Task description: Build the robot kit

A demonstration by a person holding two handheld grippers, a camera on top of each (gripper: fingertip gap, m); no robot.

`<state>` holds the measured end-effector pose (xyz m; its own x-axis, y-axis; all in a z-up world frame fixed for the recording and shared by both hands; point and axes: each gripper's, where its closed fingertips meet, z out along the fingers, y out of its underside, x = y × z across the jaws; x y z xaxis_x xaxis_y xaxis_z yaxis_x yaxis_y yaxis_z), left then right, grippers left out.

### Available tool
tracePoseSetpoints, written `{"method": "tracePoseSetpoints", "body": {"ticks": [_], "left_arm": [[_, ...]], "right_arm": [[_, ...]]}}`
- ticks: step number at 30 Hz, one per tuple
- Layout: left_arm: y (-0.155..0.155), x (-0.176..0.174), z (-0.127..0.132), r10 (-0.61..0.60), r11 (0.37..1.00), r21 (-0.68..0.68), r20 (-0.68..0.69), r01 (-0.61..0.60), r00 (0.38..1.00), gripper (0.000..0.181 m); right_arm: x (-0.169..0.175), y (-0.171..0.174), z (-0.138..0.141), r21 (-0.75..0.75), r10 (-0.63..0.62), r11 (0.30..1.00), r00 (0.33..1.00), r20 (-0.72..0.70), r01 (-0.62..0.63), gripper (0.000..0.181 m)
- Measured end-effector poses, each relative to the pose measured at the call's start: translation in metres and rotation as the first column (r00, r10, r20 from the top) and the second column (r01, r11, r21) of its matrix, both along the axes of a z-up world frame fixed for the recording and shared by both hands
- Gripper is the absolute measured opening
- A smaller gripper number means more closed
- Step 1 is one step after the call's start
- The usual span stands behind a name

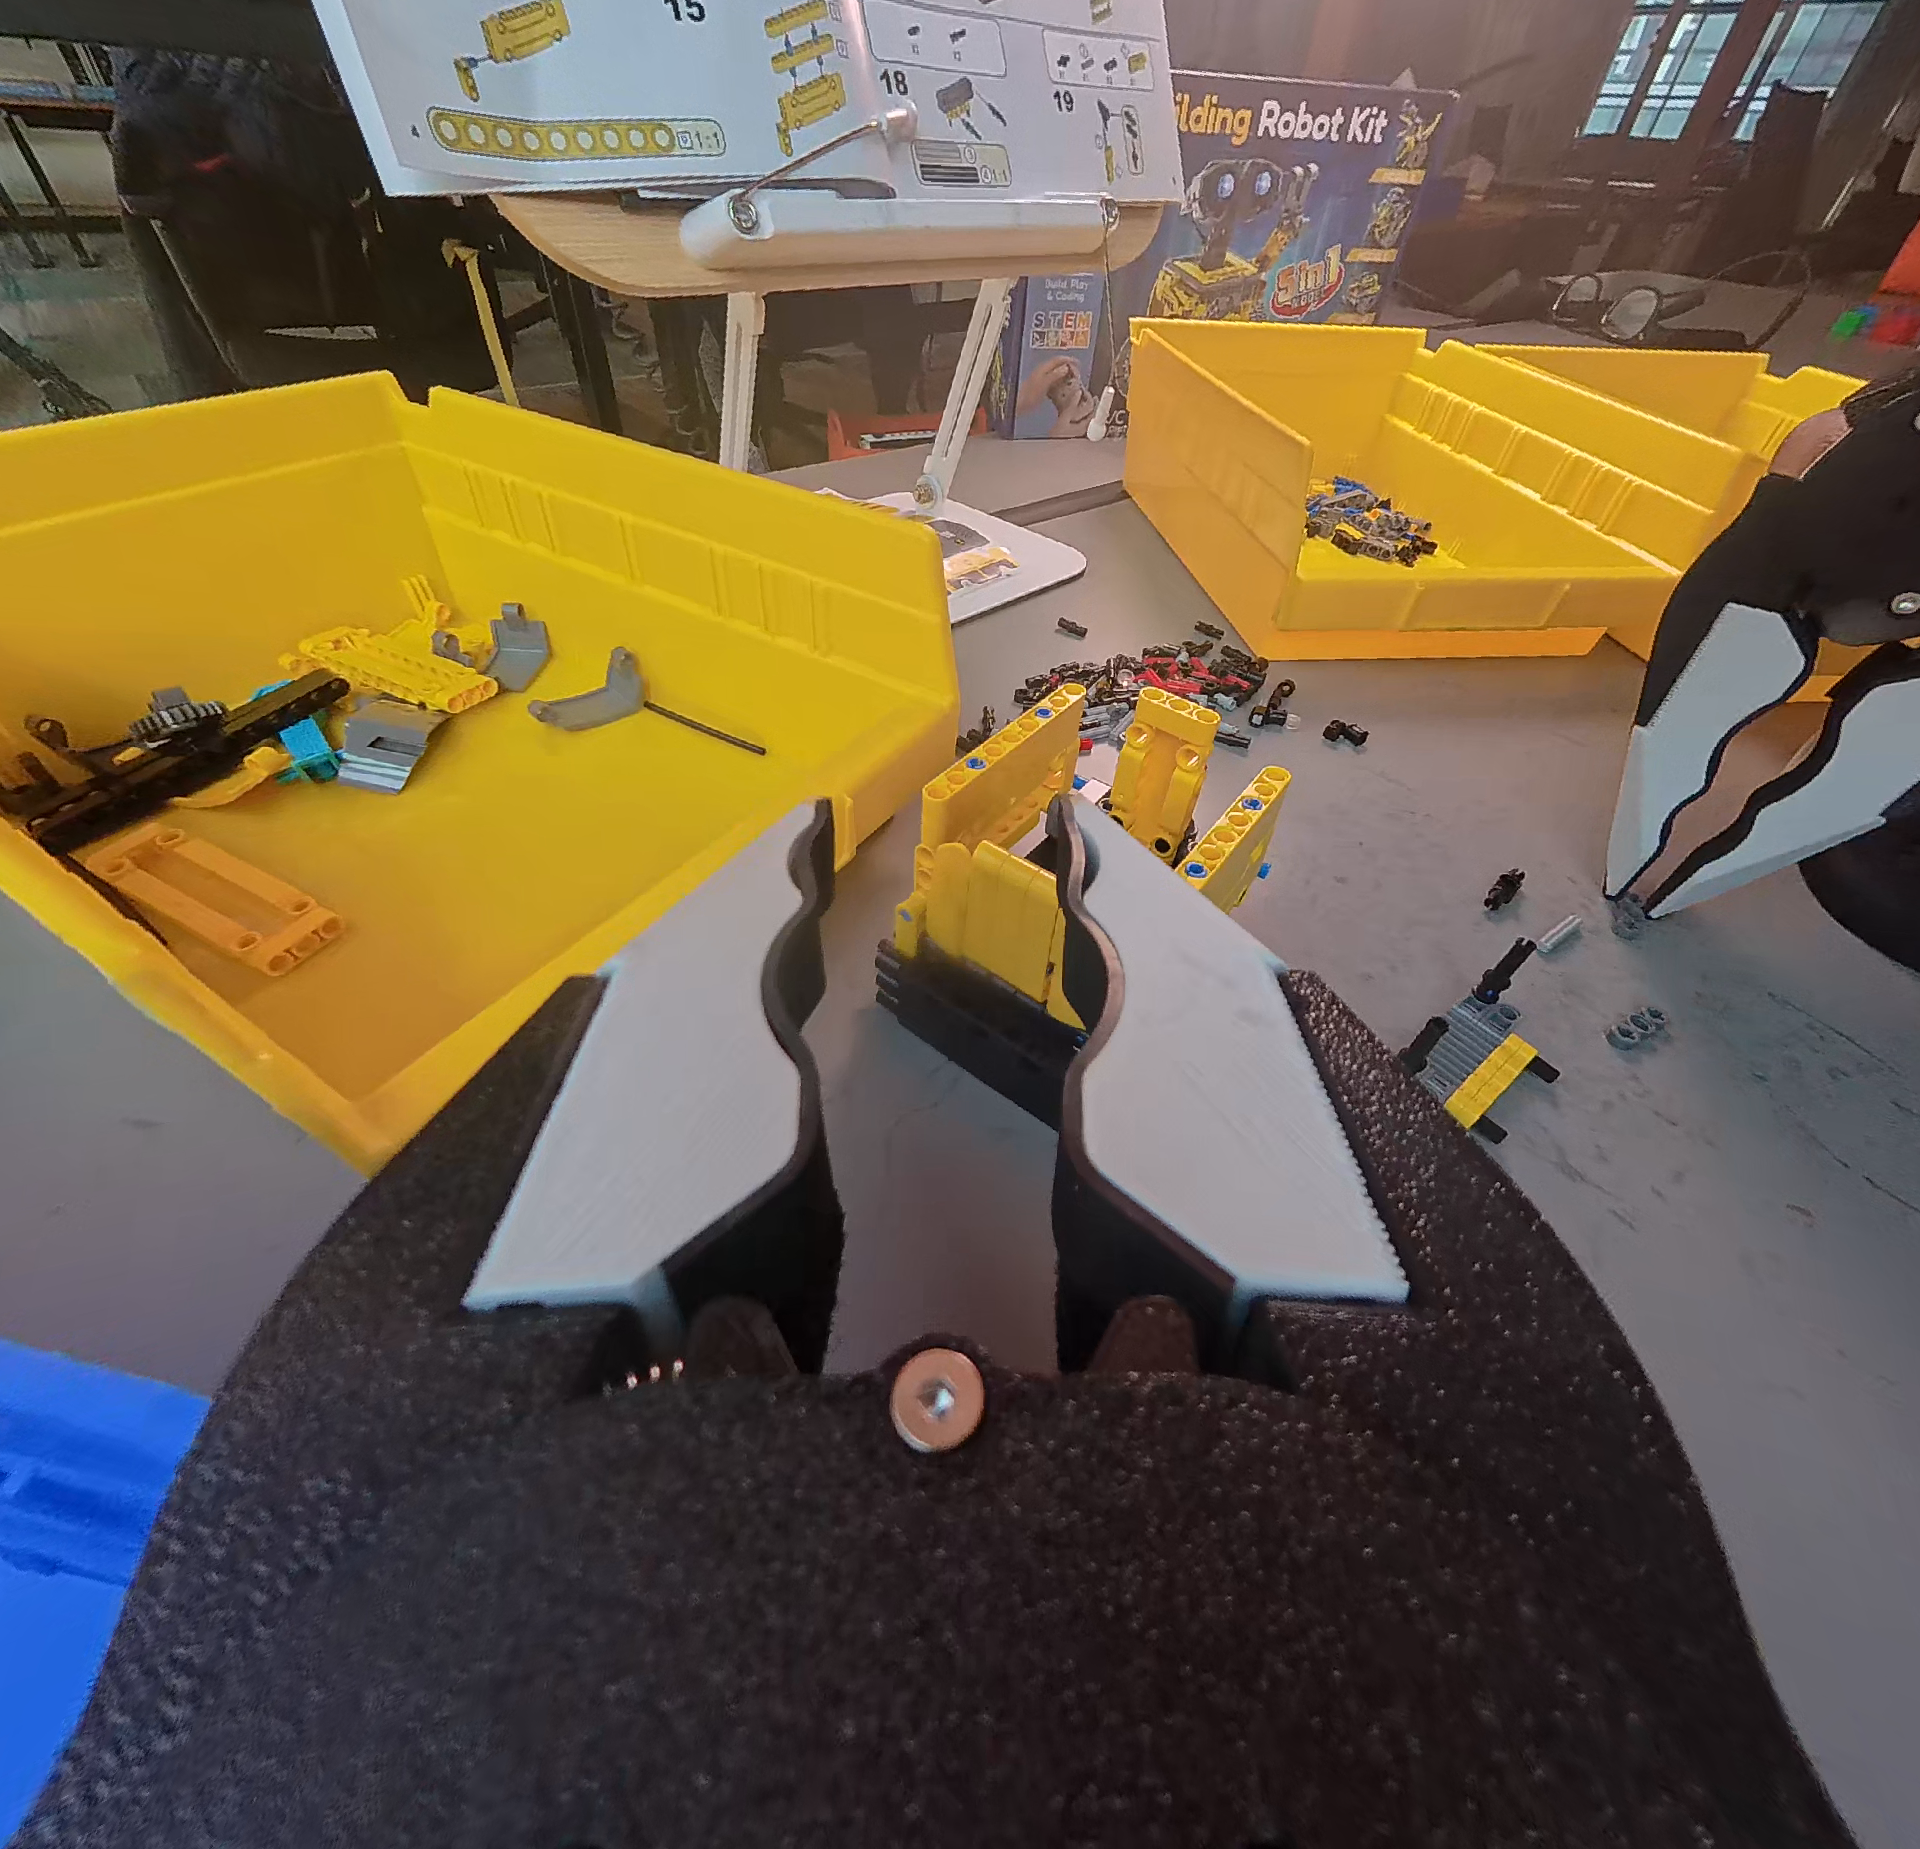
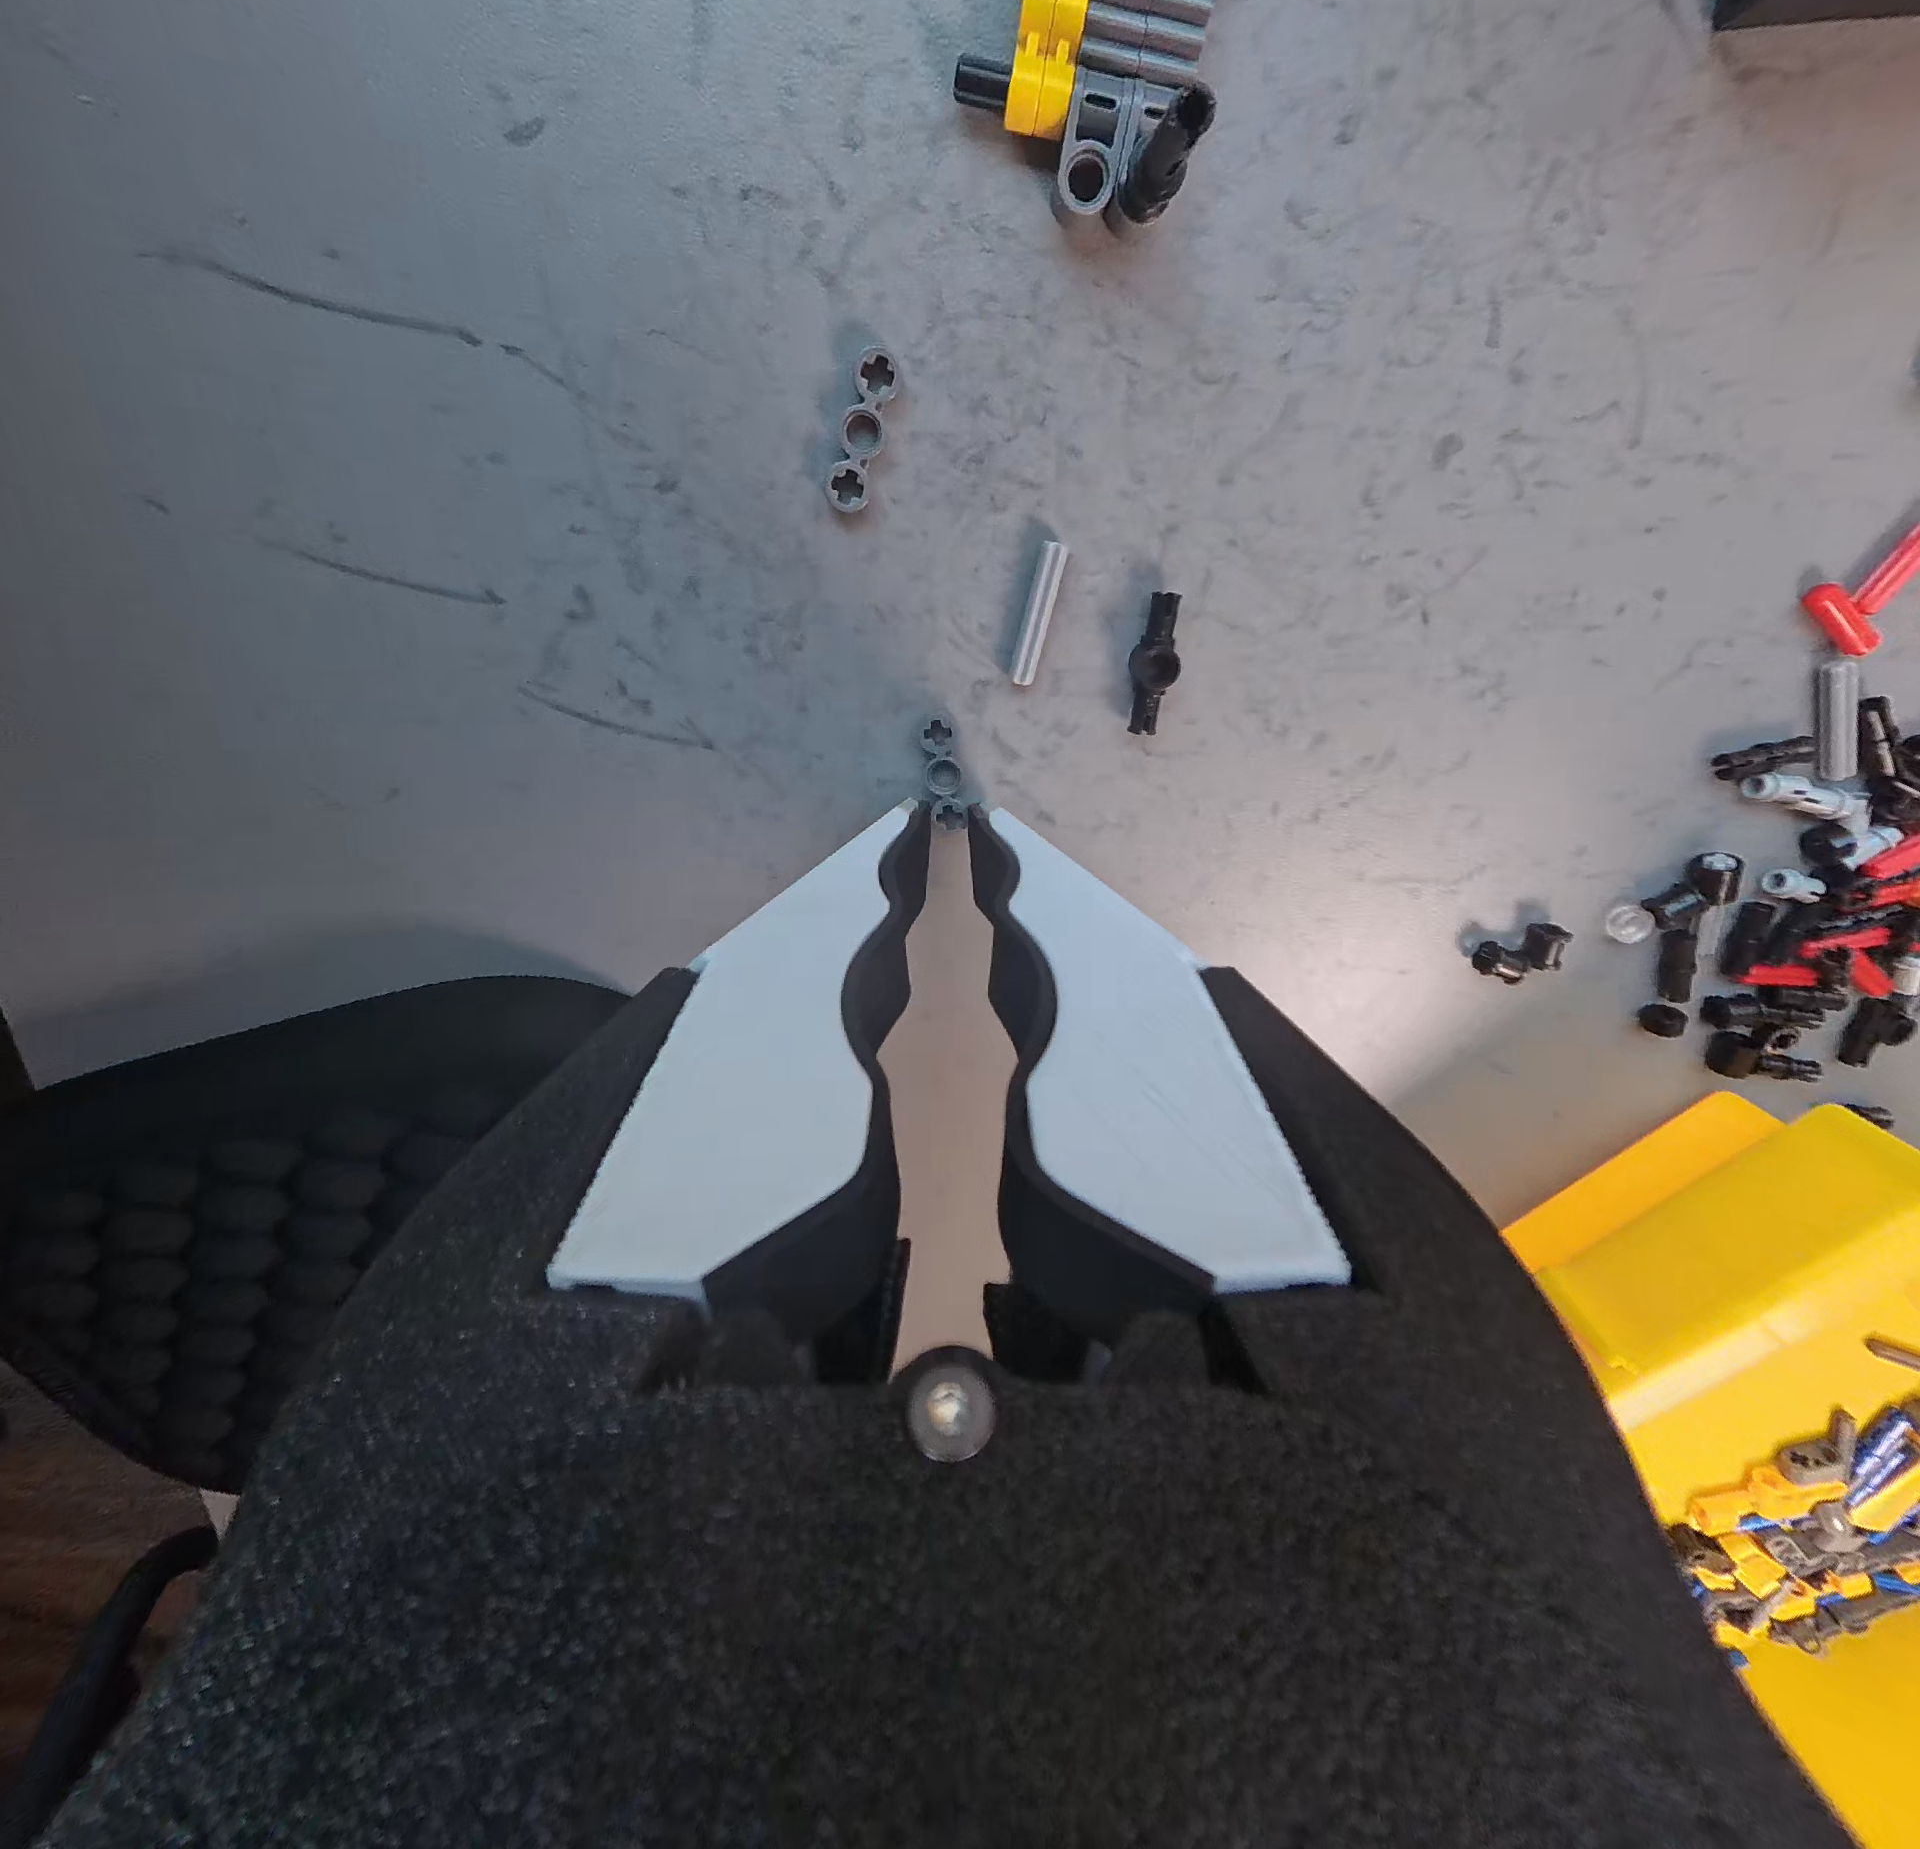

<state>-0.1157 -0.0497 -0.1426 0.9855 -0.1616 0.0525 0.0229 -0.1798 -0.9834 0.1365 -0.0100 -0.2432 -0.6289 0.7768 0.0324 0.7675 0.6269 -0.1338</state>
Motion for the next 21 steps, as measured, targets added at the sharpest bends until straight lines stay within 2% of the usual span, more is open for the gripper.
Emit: {"method": "tracePoseSetpoints", "body": {"ticks": [6,10,13,16,19,21], "left_arm": [[0.001,0.001,-0.002,-0.004,1.0,-0.005,-0.004,0.004,1.0,0.041],[0.001,0.009,0.001,-0.029,1.0,0.011,-0.033,0.029,0.999,0.042],[-0.005,0.02,0.017,-0.065,0.996,0.06,-0.061,0.068,0.996,0.041],[-0.021,0.011,0.052,-0.033,0.991,0.129,-0.099,0.046,0.995,0.039],[-0.059,-0.046,0.109,0.143,0.971,0.212,-0.144,-0.111,0.979,0.032],[-0.087,-0.098,0.128,0.238,0.966,0.139,-0.162,-0.217,0.958,0.032]], "right_arm": [[-0.002,0.002,0.003,-0.002,-0.018,1.0,0.998,-0.052,0.018,0.016],[-0.014,0.0,0.025,-0.114,-0.11,0.99,0.961,-0.252,0.084,0.018],[-0.032,0.007,0.053,-0.252,-0.272,0.952,0.852,-0.447,0.172,0.024],[-0.043,0.024,0.078,-0.376,-0.435,0.894,0.675,-0.596,0.244,0.036],[-0.04,0.039,0.091,-0.472,-0.544,0.837,0.512,-0.665,0.276,0.037],[-0.034,0.044,0.092,-0.515,-0.581,0.813,0.445,-0.682,0.272,0.036]]}}
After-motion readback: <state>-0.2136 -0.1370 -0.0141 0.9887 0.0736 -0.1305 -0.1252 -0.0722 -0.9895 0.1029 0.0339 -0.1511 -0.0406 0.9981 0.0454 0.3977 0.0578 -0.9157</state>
